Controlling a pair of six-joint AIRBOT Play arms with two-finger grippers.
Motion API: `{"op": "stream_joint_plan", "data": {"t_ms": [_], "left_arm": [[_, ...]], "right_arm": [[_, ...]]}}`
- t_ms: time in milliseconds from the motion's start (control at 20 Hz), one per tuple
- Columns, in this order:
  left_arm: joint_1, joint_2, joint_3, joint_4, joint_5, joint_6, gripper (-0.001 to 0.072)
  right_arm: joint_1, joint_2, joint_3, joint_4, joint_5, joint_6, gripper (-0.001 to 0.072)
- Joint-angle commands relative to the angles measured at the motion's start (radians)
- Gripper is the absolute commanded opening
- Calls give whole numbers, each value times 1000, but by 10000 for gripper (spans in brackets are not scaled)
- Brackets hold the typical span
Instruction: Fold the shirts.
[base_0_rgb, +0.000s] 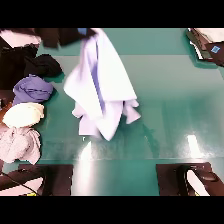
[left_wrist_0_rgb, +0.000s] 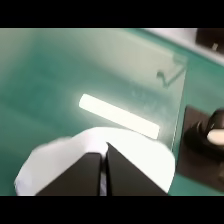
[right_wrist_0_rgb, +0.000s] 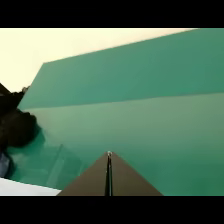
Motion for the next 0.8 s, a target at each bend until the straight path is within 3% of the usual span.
{"op": "stream_joint_plan", "data": {"t_ms": [0, 150, 450, 550, 600, 750], "left_arm": [[-28, 26, -136, 291, -24, -55, 23], [15, 26, -254, 457, -52, -127, 23], [145, 26, -339, 468, -98, -183, 24], [145, 26, -339, 467, -98, -183, 24], [145, 26, -339, 467, -98, -183, 24], [145, 26, -339, 467, -98, -183, 24]], "right_arm": [[-16, -31, 1, -2, 149, 0, 17], [7, -113, 0, -3, 273, 0, 17], [180, -343, 0, -166, 304, 0, 37], [240, -439, 0, -161, 269, 0, 654], [262, -488, 0, -146, 252, 0, 693], [301, -645, 0, -125, 186, 0, 693]]}}
